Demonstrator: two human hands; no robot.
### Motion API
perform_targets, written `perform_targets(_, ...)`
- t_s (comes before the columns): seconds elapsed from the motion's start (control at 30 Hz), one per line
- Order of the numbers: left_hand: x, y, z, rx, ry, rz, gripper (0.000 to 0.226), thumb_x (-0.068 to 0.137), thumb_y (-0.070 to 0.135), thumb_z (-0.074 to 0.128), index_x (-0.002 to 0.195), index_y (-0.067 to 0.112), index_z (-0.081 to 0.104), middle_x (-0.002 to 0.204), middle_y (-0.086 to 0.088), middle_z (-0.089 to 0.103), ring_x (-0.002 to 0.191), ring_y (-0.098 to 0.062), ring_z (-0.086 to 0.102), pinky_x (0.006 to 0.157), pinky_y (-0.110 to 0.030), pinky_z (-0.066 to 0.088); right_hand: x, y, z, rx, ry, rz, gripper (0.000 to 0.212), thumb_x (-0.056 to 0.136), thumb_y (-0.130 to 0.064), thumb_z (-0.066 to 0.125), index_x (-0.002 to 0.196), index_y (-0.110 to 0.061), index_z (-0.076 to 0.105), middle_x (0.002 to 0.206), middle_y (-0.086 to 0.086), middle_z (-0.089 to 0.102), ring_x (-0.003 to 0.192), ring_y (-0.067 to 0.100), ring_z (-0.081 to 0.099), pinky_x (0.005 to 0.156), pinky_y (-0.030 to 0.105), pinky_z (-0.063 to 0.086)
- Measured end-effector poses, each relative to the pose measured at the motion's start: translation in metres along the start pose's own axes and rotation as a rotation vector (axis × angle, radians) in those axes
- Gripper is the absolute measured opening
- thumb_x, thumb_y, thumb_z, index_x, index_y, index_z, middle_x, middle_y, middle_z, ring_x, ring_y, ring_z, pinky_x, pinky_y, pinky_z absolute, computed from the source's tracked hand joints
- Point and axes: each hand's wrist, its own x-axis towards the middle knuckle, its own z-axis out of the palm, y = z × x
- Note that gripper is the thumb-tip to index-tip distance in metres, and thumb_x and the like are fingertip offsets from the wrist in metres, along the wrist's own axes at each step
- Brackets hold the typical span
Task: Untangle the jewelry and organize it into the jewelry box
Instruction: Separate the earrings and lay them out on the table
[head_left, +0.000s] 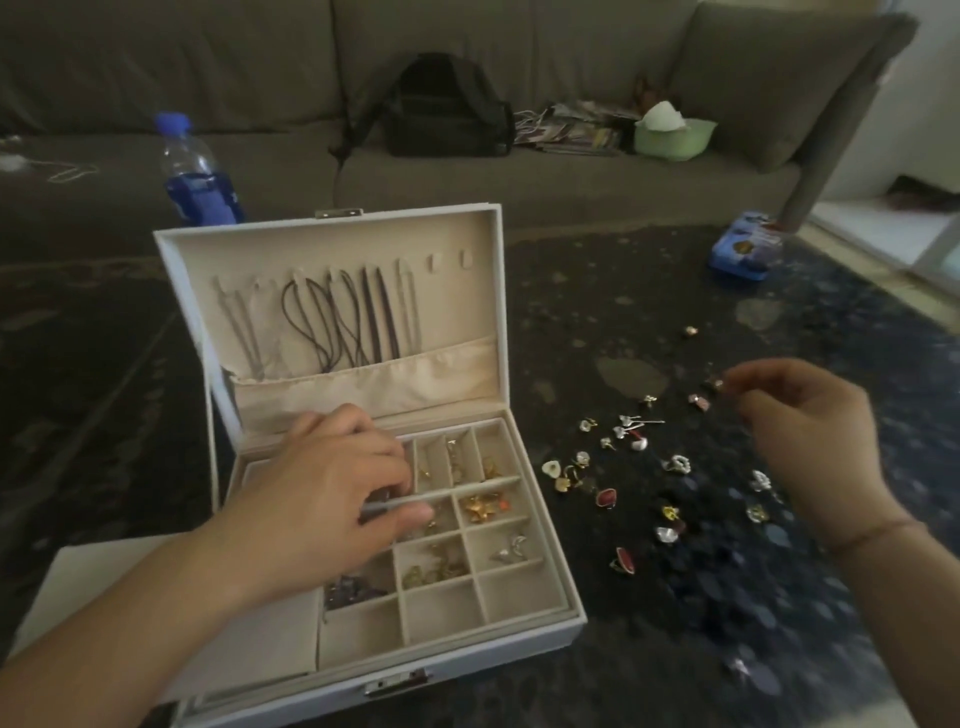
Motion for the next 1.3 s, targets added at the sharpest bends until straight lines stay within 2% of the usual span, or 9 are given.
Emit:
perform_targets(0.13, 0.001, -0.001, 0.002, -0.073, 0.037, -0.001, 0.045, 0.086, 0.076, 0.039, 0.082, 0.04, 0.066, 0.091, 0.029, 0.058, 0.104, 0.003, 0.042, 0.088, -0.033, 0.039, 0.001, 0.011, 0.002, -0.12, -0.084, -0.051, 0.024, 0.085, -0.007, 0.061, 0.081, -0.029, 0.071, 0.079, -0.002, 0.071, 0.058, 0.014, 0.057, 0.051, 0.02, 0.044)
perform_targets(0.2, 0.001, -0.001, 0.002, -0.072, 0.045, 0.002, 0.038, 0.087, 0.071, 0.043, 0.081, 0.041, 0.066, 0.092, 0.031, 0.058, 0.104, 0.002, 0.042, 0.087, -0.036, 0.04, -0.001, 0.01, 0.008, -0.185, -0.161, -0.098, 0.022, 0.085, -0.009, 0.062, 0.083, -0.029, 0.07, 0.079, -0.006, 0.07, 0.062, 0.013, 0.062, 0.051, 0.013, 0.044)
perform_targets(0.3, 0.002, 0.001, -0.002, -0.028, 0.013, -0.005, 0.04, 0.086, 0.067, 0.04, 0.081, 0.039, 0.068, 0.09, 0.03, 0.059, 0.1, 0.002, 0.042, 0.085, -0.035, 0.04, -0.005, 0.013, 0.019, -0.396, -0.286, -0.293, 0.023, 0.086, -0.014, 0.064, 0.091, -0.034, 0.072, 0.092, -0.011, 0.071, 0.084, 0.012, 0.064, 0.075, 0.023, 0.053)
perform_targets(0.37, 0.005, 0.005, -0.006, 0.009, -0.031, -0.035, 0.043, 0.085, 0.067, 0.036, 0.078, 0.038, 0.067, 0.086, 0.028, 0.059, 0.098, 0.002, 0.042, 0.085, -0.033, 0.04, -0.008, 0.015, 0.028, -0.559, -0.374, -0.47, 0.026, 0.088, -0.015, 0.062, 0.1, -0.036, 0.073, 0.102, -0.017, 0.067, 0.097, 0.01, 0.052, 0.082, 0.03, 0.05)
perform_targets(0.5, 0.023, 0.029, -0.013, -0.015, 0.116, -0.089, 0.036, 0.085, 0.055, 0.038, 0.067, 0.033, 0.06, 0.067, 0.019, 0.054, 0.078, 0.004, 0.049, 0.072, -0.024, 0.042, -0.007, 0.013, 0.046, -0.765, -0.526, -0.62, 0.029, 0.094, -0.028, 0.057, 0.118, -0.043, 0.064, 0.121, -0.023, 0.056, 0.108, 0.009, 0.04, 0.085, 0.026, 0.044)
perform_targets(0.63, 0.056, 0.065, -0.014, -0.158, 0.21, -0.015, 0.027, 0.094, 0.039, 0.05, 0.08, 0.023, 0.068, 0.076, 0.013, 0.059, 0.078, -0.001, 0.054, 0.075, -0.022, 0.046, -0.006, 0.012, 0.059, -0.814, -0.635, -0.664, 0.034, 0.095, -0.046, 0.054, 0.128, -0.045, 0.056, 0.127, -0.022, 0.05, 0.109, 0.01, 0.036, 0.088, 0.026, 0.037)
perform_targets(0.83, 0.115, 0.102, -0.004, -0.189, 0.096, 0.078, 0.015, 0.096, 0.019, 0.058, 0.103, 0.017, 0.071, 0.1, 0.006, 0.064, 0.096, -0.008, 0.057, 0.087, -0.032, 0.051, -0.007, 0.013, 0.059, -0.778, -0.583, -0.73, 0.017, 0.09, -0.045, 0.06, 0.106, -0.043, 0.067, 0.113, -0.021, 0.057, 0.096, 0.009, 0.035, 0.076, 0.026, 0.034)
perform_targets(1.03, 0.163, 0.116, 0.022, -0.027, -0.219, -0.074, 0.045, 0.09, 0.004, 0.065, 0.133, 0.018, 0.059, 0.128, -0.006, 0.059, 0.11, -0.023, 0.061, 0.087, -0.03, 0.052, 0.006, 0.015, 0.032, -0.512, -0.381, -0.386, 0.009, 0.087, -0.029, 0.069, 0.092, -0.036, 0.066, 0.088, -0.014, 0.065, 0.093, 0.008, 0.054, 0.079, 0.028, 0.048)
perform_targets(1.3, 0.182, 0.121, 0.041, -0.129, -0.222, -0.178, 0.025, 0.091, 0.014, 0.068, 0.115, 0.023, 0.066, 0.114, -0.001, 0.062, 0.1, -0.018, 0.062, 0.079, -0.028, 0.052, 0.005, 0.021, 0.016, -0.344, -0.387, -0.166, 0.011, 0.09, -0.021, 0.066, 0.093, -0.031, 0.07, 0.083, -0.017, 0.061, 0.077, -0.004, 0.055, 0.059, 0.004, 0.034)
